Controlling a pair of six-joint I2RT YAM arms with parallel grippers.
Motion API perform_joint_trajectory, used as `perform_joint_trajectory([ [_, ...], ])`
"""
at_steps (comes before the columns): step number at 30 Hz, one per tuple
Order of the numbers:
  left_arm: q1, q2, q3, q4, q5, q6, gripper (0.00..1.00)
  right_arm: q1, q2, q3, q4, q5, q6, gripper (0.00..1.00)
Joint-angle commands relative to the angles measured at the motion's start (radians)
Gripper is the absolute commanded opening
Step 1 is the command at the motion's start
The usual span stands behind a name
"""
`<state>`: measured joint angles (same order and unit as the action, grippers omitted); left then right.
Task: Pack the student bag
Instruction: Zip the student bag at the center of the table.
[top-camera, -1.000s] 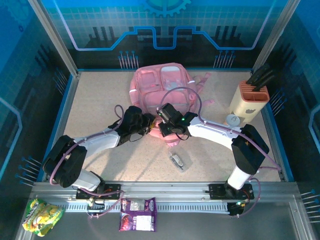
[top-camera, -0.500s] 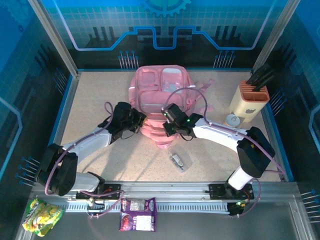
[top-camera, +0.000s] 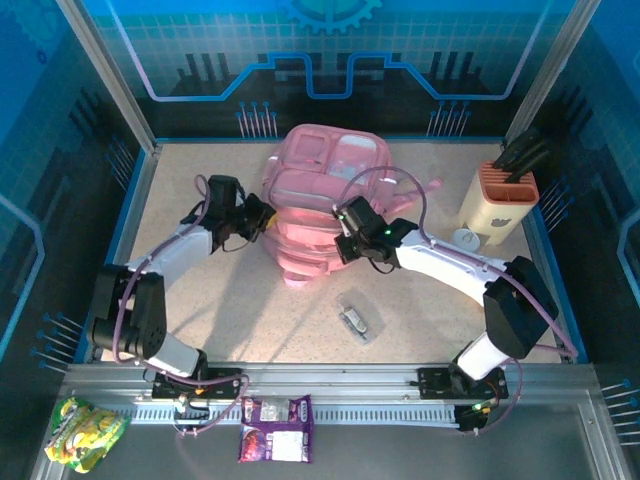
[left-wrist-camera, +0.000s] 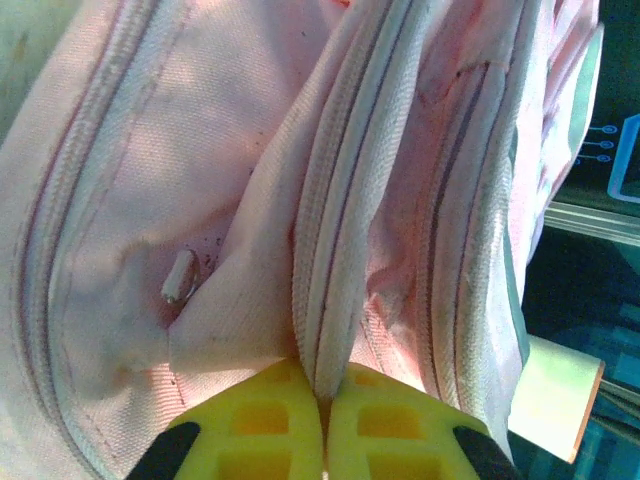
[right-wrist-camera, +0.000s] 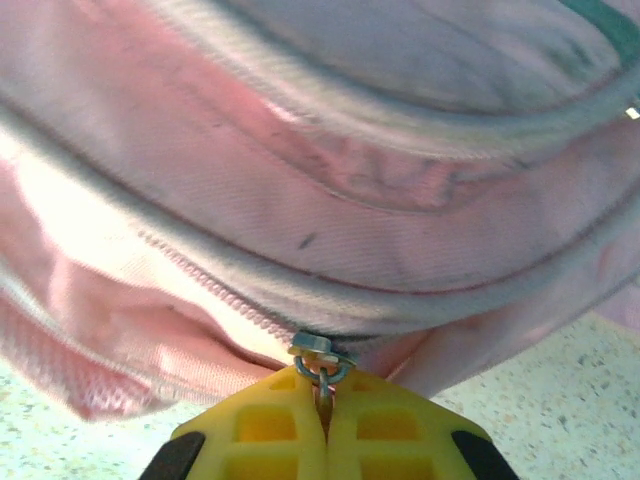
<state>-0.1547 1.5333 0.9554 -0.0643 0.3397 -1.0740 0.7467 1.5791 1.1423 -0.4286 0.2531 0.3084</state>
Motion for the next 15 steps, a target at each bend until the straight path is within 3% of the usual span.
perform_joint_trajectory([
  [1, 0.03, 0.046, 0.116, 0.051, 0.007, 0.118, 0.16, 0.076, 0.031, 0.065, -0.055, -0.108, 0.032, 0.0],
  [3, 0.03, 0.042, 0.128, 0.027, 0.006, 0.137, 0.31, 0.078, 0.059, 0.089, -0.023, -0.164, 0.068, 0.0],
  [5, 0.031, 0.002, 0.09, 0.02, -0.015, 0.121, 0.37, 0.08, 0.081, 0.108, -0.014, -0.166, 0.074, 0.0],
  [10, 0.012, -0.139, -0.115, 0.193, 0.077, -0.085, 0.59, 0.079, 0.093, 0.104, -0.019, -0.116, 0.073, 0.0],
  [15, -0.133, -0.259, -0.251, 0.211, -0.101, -0.235, 0.62, 0.079, 0.101, 0.087, -0.014, -0.11, 0.083, 0.0],
])
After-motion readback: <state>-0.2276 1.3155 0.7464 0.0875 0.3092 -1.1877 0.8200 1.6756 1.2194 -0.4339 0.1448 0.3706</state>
